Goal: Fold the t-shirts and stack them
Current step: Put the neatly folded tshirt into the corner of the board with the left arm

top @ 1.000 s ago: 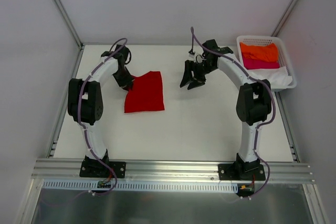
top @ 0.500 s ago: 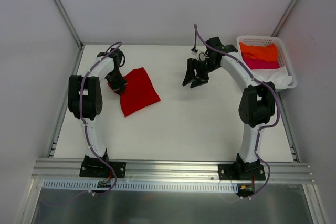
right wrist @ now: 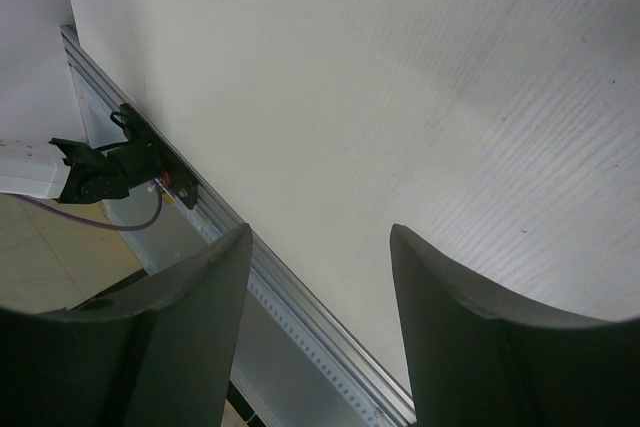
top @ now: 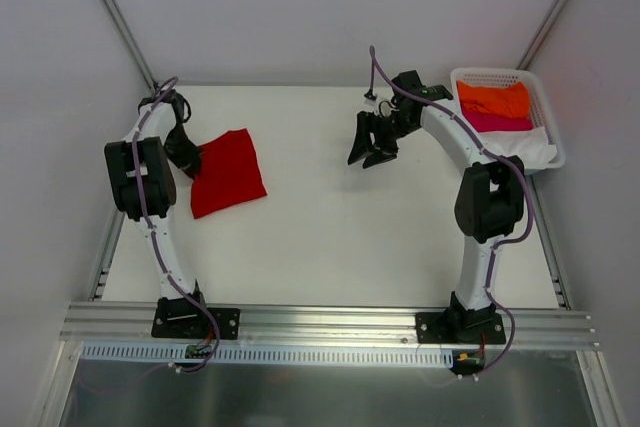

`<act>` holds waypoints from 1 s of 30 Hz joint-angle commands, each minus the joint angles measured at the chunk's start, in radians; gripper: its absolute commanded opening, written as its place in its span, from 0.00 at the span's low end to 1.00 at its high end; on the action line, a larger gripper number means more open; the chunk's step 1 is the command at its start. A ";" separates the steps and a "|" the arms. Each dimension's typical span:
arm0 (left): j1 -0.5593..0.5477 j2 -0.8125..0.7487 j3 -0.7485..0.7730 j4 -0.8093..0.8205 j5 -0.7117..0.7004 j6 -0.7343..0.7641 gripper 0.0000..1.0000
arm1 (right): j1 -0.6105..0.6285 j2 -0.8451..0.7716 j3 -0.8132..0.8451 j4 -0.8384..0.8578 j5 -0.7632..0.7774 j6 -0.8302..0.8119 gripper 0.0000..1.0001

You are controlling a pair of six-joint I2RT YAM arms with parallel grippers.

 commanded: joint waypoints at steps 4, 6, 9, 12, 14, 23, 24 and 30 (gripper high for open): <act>0.057 0.111 0.183 -0.066 0.012 0.055 0.00 | -0.004 -0.029 -0.017 -0.027 0.005 -0.018 0.61; 0.062 0.160 0.238 -0.078 0.003 0.068 0.00 | -0.004 -0.027 -0.018 -0.032 0.005 -0.020 0.61; 0.076 0.224 0.367 -0.113 -0.018 0.071 0.00 | -0.002 -0.024 -0.017 -0.042 0.003 -0.020 0.61; 0.099 0.293 0.560 -0.176 -0.030 0.059 0.00 | -0.002 -0.024 -0.018 -0.053 0.006 -0.023 0.61; 0.111 0.312 0.608 -0.197 -0.056 0.049 0.00 | -0.002 -0.027 -0.020 -0.061 0.011 -0.026 0.61; 0.188 0.291 0.631 -0.197 -0.165 0.031 0.00 | -0.001 -0.023 -0.038 -0.074 0.031 -0.027 0.61; 0.195 0.289 0.627 -0.196 -0.173 0.031 0.00 | -0.002 -0.023 -0.038 -0.073 0.029 -0.023 0.61; 0.221 0.301 0.671 -0.196 -0.192 0.036 0.01 | -0.002 -0.007 -0.032 -0.073 0.028 -0.020 0.61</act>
